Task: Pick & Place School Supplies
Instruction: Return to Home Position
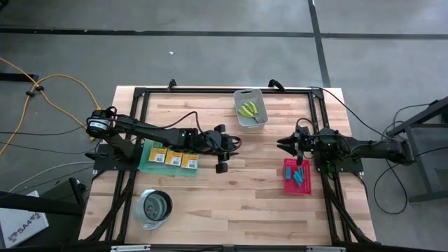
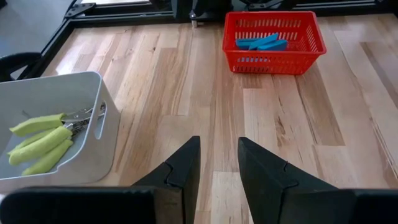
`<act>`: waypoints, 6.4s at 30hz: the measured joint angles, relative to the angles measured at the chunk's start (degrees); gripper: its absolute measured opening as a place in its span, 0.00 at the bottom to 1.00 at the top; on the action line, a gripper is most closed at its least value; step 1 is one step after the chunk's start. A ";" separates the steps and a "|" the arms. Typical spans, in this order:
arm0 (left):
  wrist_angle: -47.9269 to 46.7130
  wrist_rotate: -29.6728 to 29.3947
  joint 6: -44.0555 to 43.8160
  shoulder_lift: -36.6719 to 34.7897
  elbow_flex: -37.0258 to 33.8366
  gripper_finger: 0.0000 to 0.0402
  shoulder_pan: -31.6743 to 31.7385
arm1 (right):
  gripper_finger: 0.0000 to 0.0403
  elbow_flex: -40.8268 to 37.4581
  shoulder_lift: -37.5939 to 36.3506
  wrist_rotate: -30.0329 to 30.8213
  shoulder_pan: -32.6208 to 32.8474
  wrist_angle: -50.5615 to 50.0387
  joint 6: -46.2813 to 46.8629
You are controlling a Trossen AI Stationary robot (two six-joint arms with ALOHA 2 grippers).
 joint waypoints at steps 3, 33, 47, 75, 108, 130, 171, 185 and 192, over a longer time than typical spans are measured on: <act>-0.09 0.01 0.47 0.00 0.00 0.25 0.00 | 0.26 0.00 0.00 0.00 0.00 0.00 0.00; 5.92 3.62 3.84 -23.51 -26.27 0.25 2.78 | 0.26 -0.07 0.00 -0.02 0.00 0.33 -0.02; 22.52 4.98 3.84 -46.58 -53.80 0.25 3.50 | 0.26 -0.07 0.02 -0.02 0.00 0.53 -0.03; 18.73 7.78 4.09 -65.87 -65.53 0.25 3.39 | 0.26 -0.07 0.02 0.00 -0.01 0.70 -0.04; 2.23 9.55 4.38 -86.81 -65.72 0.25 3.39 | 0.26 -0.07 0.02 0.00 0.00 0.74 -0.04; 2.21 9.55 3.75 -88.08 -65.72 0.25 3.48 | 0.26 -0.07 0.02 0.00 0.00 0.74 -0.04; 2.21 9.55 3.68 -88.08 -65.72 0.25 3.48 | 0.26 -0.07 0.02 -0.02 -0.02 0.74 -0.04; 2.21 9.55 3.68 -88.08 -65.72 0.25 3.50 | 0.26 -0.07 0.01 0.00 -0.01 0.74 -0.04; 2.21 9.56 3.68 -88.08 -65.72 0.25 3.48 | 0.26 -0.07 0.02 0.00 0.00 0.74 -0.03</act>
